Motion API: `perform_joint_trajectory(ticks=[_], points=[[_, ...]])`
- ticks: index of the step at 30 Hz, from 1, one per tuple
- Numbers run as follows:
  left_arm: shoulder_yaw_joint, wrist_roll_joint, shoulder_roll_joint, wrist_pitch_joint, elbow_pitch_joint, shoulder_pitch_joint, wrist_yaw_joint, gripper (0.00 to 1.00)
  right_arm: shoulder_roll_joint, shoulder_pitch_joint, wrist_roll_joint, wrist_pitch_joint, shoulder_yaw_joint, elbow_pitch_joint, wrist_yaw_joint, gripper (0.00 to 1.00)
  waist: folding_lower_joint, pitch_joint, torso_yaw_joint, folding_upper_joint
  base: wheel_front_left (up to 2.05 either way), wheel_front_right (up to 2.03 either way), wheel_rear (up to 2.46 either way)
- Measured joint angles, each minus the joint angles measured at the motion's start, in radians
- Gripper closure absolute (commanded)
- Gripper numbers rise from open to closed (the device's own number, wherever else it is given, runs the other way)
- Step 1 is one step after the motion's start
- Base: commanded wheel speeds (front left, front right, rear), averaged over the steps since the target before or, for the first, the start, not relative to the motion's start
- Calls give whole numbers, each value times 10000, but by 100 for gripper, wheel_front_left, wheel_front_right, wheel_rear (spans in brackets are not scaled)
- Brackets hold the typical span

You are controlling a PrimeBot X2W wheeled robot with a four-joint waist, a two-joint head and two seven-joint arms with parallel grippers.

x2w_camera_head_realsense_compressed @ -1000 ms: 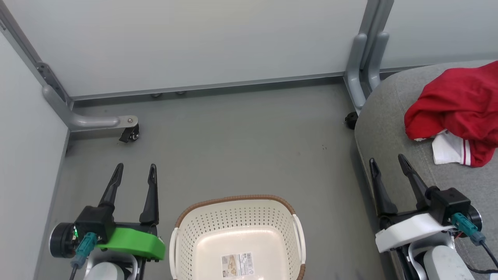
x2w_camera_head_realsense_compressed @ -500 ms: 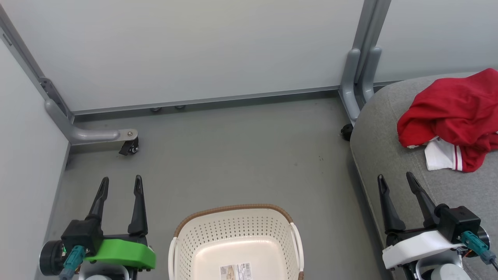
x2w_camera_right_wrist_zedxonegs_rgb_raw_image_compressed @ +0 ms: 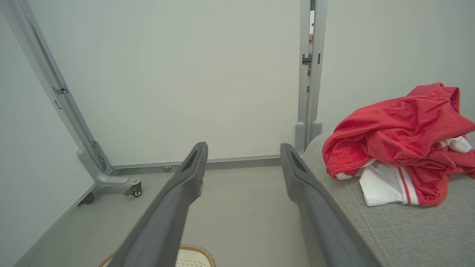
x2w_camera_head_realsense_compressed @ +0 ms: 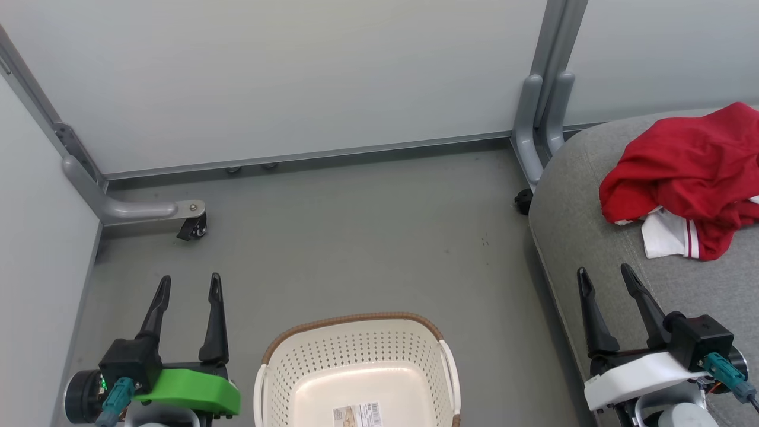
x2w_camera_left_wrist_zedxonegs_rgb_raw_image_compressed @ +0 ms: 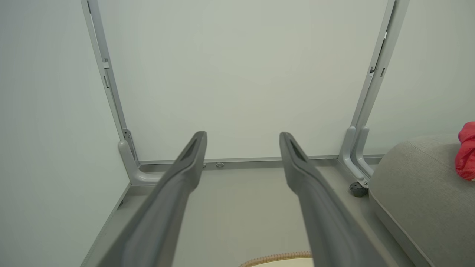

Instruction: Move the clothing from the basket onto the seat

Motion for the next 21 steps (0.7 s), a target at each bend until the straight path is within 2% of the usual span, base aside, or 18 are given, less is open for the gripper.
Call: perform_joint_trajectory(ticks=[2, 3, 9, 21], points=[[19, 12, -23, 0, 25, 0, -33, 0, 0, 0, -12, 0, -2, 0, 0, 0, 0, -6, 7, 0, 0, 0, 0], [35, 29, -31, 0, 25, -1, -54, 100, 0, 0, -21, 0, -2, 2, 0, 100, 0, -7, 15, 0, 0, 0, 0], [58, -171, -102, 142, 516, 112, -54, 100, 98, 179, 215, 92, 27, 428, 0, 100, 0, -5, 4, 0, 0, 0, 0], [286, -2428, -130, 704, 516, 104, -92, 100, 94, 146, 2408, 660, -111, 545, 0, 100, 0, 15, -51, 0, 0, 0, 0]])
